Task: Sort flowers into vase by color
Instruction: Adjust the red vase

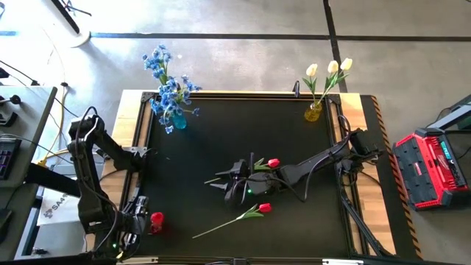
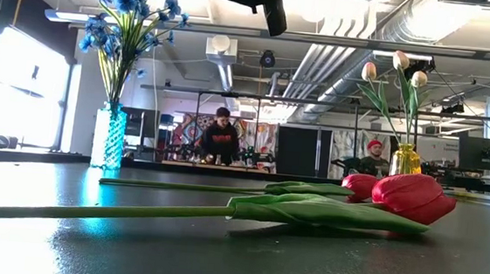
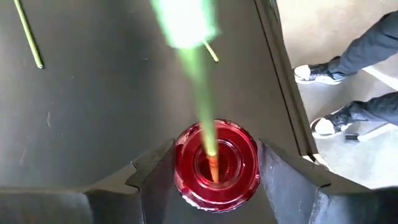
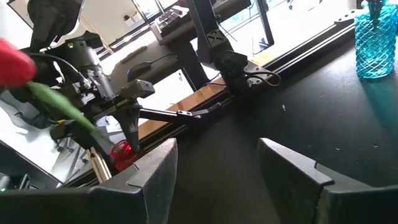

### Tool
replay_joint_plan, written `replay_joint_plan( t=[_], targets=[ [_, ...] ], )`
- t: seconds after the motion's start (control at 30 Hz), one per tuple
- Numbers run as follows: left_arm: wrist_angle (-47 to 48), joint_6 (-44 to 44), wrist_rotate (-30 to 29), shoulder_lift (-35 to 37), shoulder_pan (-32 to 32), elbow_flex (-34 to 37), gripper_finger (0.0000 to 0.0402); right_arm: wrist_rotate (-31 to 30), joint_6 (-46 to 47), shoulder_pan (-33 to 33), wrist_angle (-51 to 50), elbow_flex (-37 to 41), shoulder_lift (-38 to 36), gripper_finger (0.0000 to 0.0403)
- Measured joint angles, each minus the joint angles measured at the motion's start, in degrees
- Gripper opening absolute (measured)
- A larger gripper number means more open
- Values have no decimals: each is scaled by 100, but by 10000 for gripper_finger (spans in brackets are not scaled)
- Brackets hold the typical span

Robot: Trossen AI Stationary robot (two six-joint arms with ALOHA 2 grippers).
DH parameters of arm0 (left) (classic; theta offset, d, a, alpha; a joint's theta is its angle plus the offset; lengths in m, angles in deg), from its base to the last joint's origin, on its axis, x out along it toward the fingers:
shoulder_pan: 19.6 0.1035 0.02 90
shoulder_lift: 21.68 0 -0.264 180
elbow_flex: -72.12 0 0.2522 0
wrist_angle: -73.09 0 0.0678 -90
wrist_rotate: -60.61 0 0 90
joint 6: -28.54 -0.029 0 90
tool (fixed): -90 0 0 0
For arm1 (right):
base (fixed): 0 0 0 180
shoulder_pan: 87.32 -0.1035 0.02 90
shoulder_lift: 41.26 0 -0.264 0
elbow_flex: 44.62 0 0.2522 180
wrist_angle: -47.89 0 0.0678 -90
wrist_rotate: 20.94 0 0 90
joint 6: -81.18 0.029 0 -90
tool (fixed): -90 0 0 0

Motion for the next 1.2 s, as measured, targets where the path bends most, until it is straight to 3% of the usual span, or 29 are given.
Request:
replay_joint_plan(
  t=[0.43,0.73,1.0,1.2],
  targets=[
    [1326,887,-396,-9,232,13,206,42,0,0,1,0,0,213],
    [1299,1208,-141,183,665,28,206,83,2,1,30,0,-1,213],
    [1277,1999,-123,258,668,31,207,254,187,0,14,0,-2,213],
    [1179,2245,-132,262,662,28,222,240,1097,9,-591,0,-2,213]
  ],
)
